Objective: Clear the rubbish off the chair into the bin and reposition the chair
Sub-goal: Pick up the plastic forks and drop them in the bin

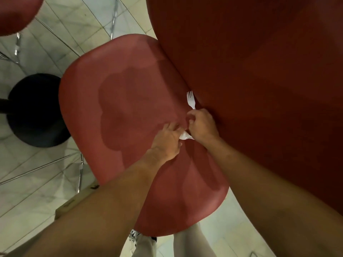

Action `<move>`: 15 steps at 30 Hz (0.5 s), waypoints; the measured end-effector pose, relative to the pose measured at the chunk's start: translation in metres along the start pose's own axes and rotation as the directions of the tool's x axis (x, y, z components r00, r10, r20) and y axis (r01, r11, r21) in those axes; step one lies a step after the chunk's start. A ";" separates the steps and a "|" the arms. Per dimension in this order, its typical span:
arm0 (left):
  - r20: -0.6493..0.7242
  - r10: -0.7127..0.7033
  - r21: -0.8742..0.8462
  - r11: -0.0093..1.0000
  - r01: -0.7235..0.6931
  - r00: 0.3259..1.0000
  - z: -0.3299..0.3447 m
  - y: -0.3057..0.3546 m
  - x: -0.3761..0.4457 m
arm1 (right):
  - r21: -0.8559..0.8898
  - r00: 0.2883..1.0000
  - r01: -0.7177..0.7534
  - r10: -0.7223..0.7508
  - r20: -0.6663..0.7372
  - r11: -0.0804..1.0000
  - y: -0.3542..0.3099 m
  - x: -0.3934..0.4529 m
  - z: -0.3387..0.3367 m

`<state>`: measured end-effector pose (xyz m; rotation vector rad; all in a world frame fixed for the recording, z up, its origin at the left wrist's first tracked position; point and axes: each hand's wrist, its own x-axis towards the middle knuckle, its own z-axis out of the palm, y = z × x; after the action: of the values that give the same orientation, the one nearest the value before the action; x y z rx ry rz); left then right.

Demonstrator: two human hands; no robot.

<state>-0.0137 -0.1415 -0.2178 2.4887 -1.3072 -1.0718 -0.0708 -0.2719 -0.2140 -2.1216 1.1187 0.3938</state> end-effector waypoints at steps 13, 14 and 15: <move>-0.025 -0.043 -0.121 0.992 0.040 0.999 0.005 -0.007 0.006 | 0.001 0.992 -0.127 0.127 0.008 0.992 0.001 -0.001 0.008; 0.001 -0.073 -0.145 0.987 0.072 0.997 0.003 -0.008 0.002 | 0.029 0.992 -0.130 0.130 0.005 0.991 0.000 -0.005 0.006; 0.021 -0.103 -0.171 0.980 0.105 0.994 -0.001 -0.009 -0.003 | 0.052 0.992 -0.125 0.126 -0.004 0.991 -0.002 -0.010 0.004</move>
<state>-0.0079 -0.1334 -0.2194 2.4479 -1.0480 -1.1696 -0.0744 -0.2627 -0.2102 -2.0154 1.2574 0.4106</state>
